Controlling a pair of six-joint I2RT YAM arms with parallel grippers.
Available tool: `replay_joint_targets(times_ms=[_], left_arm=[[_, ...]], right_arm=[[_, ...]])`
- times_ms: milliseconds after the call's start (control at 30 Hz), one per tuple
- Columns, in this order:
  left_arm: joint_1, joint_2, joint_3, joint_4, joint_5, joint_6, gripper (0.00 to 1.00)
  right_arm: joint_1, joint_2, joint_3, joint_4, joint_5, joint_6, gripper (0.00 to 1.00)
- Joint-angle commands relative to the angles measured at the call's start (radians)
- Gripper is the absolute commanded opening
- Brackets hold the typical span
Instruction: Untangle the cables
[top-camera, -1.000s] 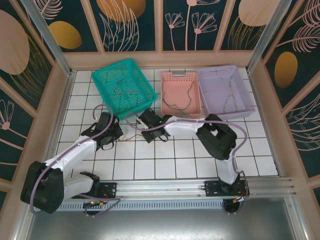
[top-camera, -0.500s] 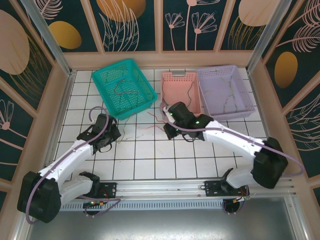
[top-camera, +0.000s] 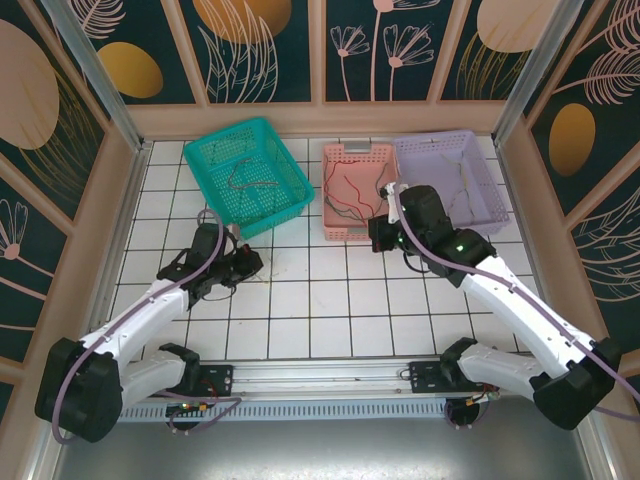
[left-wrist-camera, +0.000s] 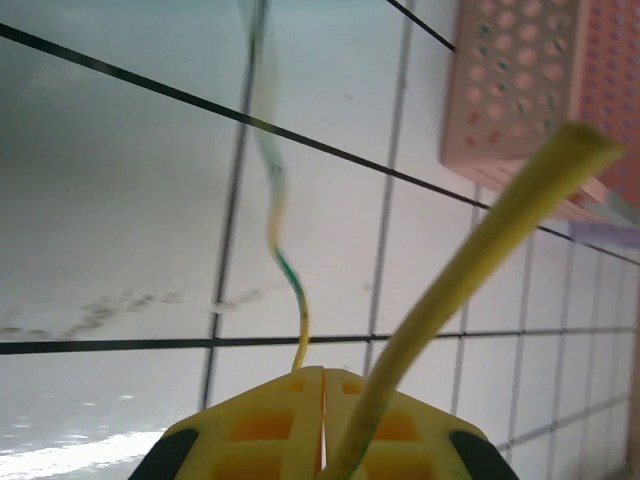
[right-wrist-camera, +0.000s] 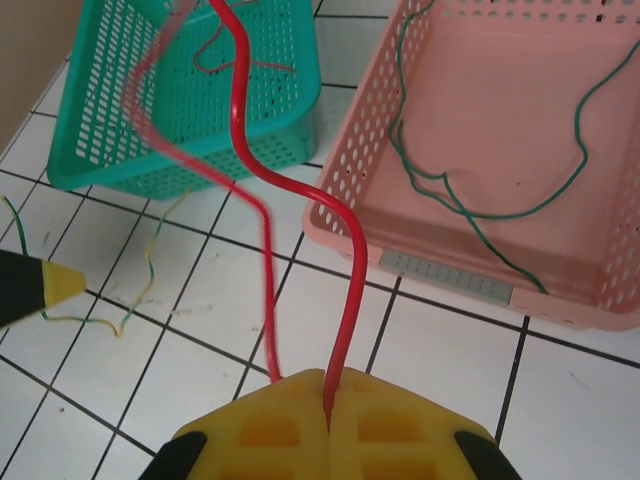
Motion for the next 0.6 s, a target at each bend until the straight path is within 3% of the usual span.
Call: replay_joint_targets(times_ms=[0, 167, 367, 433, 500, 567], left_arm=[[-0.023, 0.016, -0.010, 0.081, 0.114, 0.029, 0.00], [-0.079, 0.080, 0.002, 0.094, 0.089, 0.041, 0.00], [-0.082, 0.132, 0.010, 0.125, 0.018, 0.020, 0.02], [-0.083, 0.152, 0.032, 0.116, 0.011, 0.023, 0.16], [-0.083, 0.161, 0.069, 0.078, -0.006, 0.034, 0.46], [-0.083, 0.146, 0.110, 0.023, -0.042, 0.039, 0.63]], right_arm=[[-0.006, 0.005, 0.017, 0.052, -0.007, 0.037, 0.00], [-0.006, 0.029, 0.001, 0.078, -0.018, 0.044, 0.00], [-0.003, 0.041, -0.019, 0.091, -0.040, 0.045, 0.00], [0.003, 0.040, -0.025, 0.090, -0.040, 0.044, 0.00], [0.014, 0.039, -0.026, 0.088, -0.035, 0.034, 0.00], [0.030, 0.042, -0.026, 0.080, -0.016, 0.018, 0.00]])
